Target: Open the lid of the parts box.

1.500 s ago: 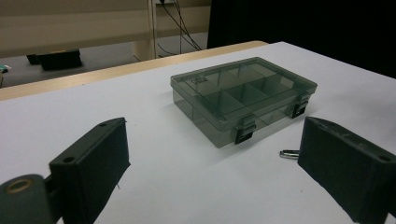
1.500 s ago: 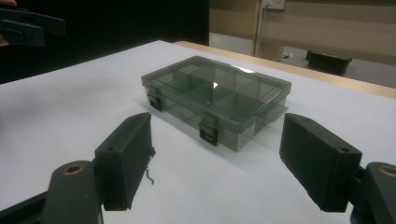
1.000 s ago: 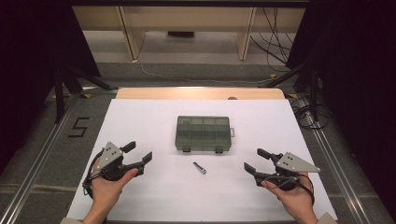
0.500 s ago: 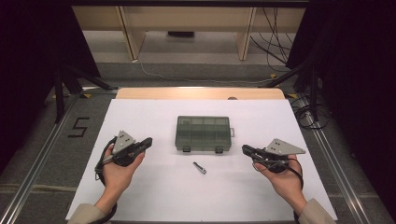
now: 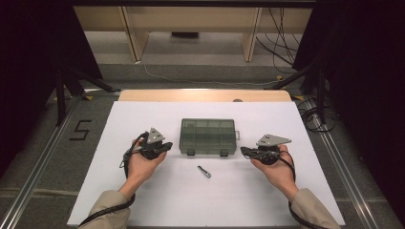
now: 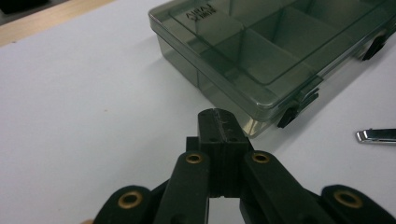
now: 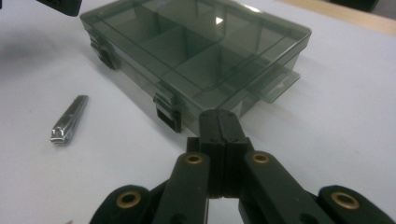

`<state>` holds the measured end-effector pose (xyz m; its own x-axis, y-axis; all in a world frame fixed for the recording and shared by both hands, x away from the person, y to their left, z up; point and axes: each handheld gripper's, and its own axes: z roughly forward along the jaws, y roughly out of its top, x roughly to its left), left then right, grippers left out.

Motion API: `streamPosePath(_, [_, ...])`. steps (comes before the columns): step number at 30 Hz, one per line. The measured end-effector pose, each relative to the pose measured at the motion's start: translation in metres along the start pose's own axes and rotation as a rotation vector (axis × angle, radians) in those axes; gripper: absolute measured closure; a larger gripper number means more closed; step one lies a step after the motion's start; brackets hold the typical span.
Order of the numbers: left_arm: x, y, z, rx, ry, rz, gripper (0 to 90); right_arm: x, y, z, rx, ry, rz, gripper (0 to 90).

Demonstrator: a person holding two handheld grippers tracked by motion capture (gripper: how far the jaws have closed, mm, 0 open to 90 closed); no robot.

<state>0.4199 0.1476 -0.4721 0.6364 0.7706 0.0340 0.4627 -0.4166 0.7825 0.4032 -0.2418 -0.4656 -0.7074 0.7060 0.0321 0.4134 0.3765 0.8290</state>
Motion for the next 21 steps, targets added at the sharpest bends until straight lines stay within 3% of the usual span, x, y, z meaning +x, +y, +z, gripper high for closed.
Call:
streamPosePath(12, [-0.004,0.0,0.013,0.033,-0.015,0.038,89.8,-0.002,-0.001,0.02,0.082,0.01,-0.014,90.0])
streamPosePath(17, [-0.006,0.0,0.013,0.03,-0.023,0.037,89.7,-0.002,-0.001,0.022,0.09,0.006,-0.015,90.0])
streamPosePath(20, [-0.007,0.001,0.013,0.028,-0.029,0.057,89.7,-0.002,-0.002,0.023,0.092,0.0,-0.022,90.0])
streamPosePath(21, [-0.008,0.0,0.014,0.027,-0.029,0.043,89.7,-0.002,-0.002,0.023,0.092,0.0,-0.022,90.0])
